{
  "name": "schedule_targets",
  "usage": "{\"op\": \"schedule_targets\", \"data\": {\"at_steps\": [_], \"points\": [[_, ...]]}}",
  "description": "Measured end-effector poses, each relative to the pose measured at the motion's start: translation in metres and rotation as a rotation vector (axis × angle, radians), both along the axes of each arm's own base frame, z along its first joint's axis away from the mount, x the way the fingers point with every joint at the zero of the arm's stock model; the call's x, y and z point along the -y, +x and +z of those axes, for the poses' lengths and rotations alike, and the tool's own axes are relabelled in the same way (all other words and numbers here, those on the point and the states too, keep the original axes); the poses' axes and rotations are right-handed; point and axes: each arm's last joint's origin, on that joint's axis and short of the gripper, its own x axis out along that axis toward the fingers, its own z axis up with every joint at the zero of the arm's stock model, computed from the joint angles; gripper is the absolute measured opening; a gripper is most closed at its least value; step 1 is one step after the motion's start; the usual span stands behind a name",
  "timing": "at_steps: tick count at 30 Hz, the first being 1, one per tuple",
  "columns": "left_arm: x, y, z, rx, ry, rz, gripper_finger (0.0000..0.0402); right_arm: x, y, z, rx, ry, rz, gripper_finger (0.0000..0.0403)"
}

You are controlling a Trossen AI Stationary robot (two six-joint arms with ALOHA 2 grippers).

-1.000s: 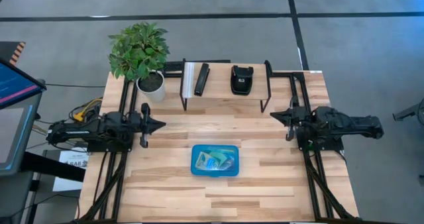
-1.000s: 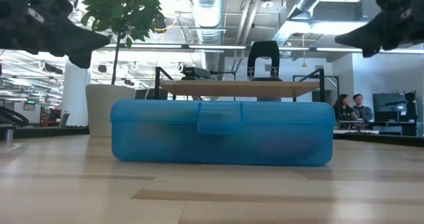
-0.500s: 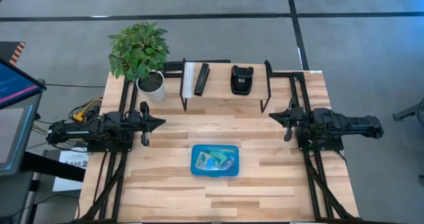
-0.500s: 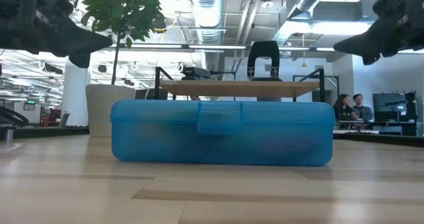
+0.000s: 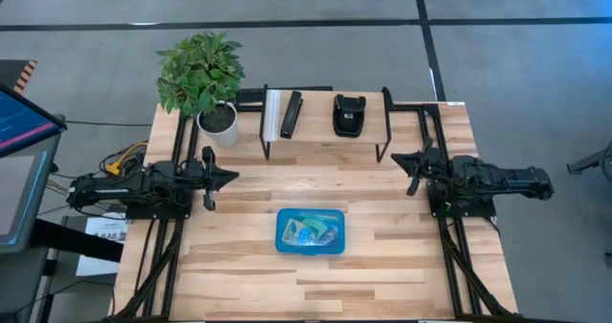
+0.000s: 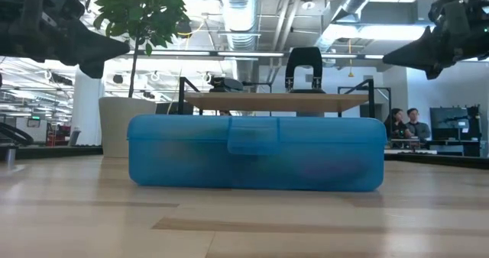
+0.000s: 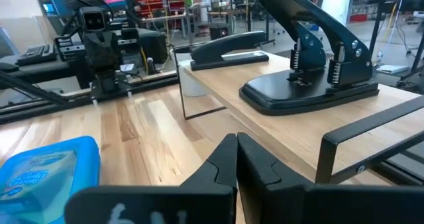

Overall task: Pack school essentials
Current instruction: Return to Home Position

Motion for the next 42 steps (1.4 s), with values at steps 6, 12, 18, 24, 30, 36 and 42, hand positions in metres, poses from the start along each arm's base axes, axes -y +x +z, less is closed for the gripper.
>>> {"op": "schedule_targets", "data": {"at_steps": [6, 12, 18, 24, 30, 36, 42], "points": [[0.0000, 0.0000, 0.0000, -0.001, 0.002, 0.000, 0.0000, 0.0000, 0.0000, 0.0002, 0.001, 0.000, 0.002, 0.0022], [0.0000, 0.0000, 0.0000, 0.000, -0.001, 0.000, 0.0000, -0.0001, 0.0000, 0.0002, 0.000, 0.000, 0.003, 0.0020], [0.0000, 0.0000, -0.0001, -0.001, 0.002, 0.000, 0.0000, -0.0001, 0.0000, 0.0002, 0.000, 0.000, 0.003, 0.0025], [0.0000, 0.0000, -0.0001, -0.001, -0.001, 0.000, 0.0000, -0.0001, 0.0000, 0.0003, 0.000, -0.001, 0.004, 0.0022], [0.0000, 0.0000, -0.0001, -0.001, 0.002, 0.000, 0.0000, -0.0001, 0.0000, 0.0003, 0.000, -0.002, 0.004, 0.0025], [0.0000, 0.0000, -0.0001, -0.002, 0.009, 0.000, 0.0000, -0.0001, 0.0000, 0.0003, 0.000, -0.002, 0.004, 0.0022], [0.0000, 0.0000, -0.0001, -0.002, 0.004, 0.000, 0.0000, -0.0001, 0.0000, 0.0003, 0.000, -0.002, 0.004, 0.0024]]}}
